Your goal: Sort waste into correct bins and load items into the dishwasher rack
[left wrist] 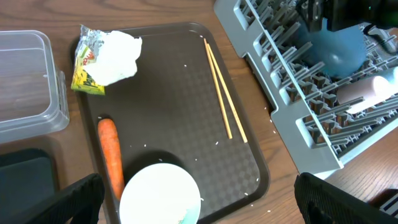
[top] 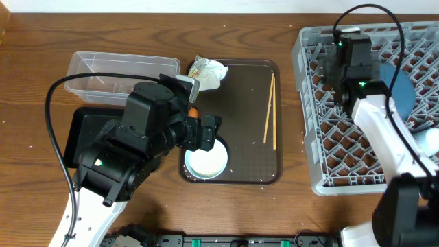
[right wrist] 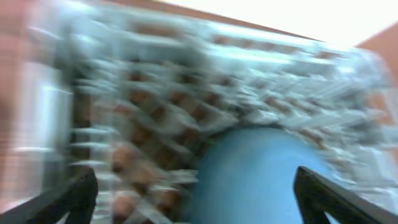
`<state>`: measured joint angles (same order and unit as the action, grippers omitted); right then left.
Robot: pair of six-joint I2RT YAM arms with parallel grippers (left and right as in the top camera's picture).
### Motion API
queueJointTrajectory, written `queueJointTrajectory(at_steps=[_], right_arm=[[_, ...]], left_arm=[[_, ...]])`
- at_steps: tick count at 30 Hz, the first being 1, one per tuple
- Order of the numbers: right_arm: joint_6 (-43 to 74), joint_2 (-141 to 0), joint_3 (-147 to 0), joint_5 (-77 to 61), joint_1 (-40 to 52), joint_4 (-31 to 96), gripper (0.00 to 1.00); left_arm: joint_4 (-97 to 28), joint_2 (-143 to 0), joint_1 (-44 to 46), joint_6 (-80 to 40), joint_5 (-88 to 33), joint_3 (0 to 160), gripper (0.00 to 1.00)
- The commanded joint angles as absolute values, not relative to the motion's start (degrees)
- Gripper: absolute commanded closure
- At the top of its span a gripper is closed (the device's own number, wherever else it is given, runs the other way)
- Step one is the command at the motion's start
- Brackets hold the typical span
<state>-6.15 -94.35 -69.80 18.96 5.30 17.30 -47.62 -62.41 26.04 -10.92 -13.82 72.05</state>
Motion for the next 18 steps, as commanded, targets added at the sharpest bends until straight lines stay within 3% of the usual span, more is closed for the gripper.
queueJointTrajectory(at_steps=[1,12,18], right_arm=[[4.8,-90.9,-70.4,2.9,8.1,18.9,0.10],[13.3,-90.9,-70.4,-4.3,19.0,31.3,0.22],[21.9,-94.5,-70.4,0.2,23.5,31.7,0.50]], left_arm=[[-48.1,-61.7,25.8,-11.2,-14.6,72.9,0.02],[-50.6,-61.7,25.8,-11.2,-14.6,72.9,0.02],[-50.6,-61.7,25.8,-11.2,-14.6,72.9,0.02]])
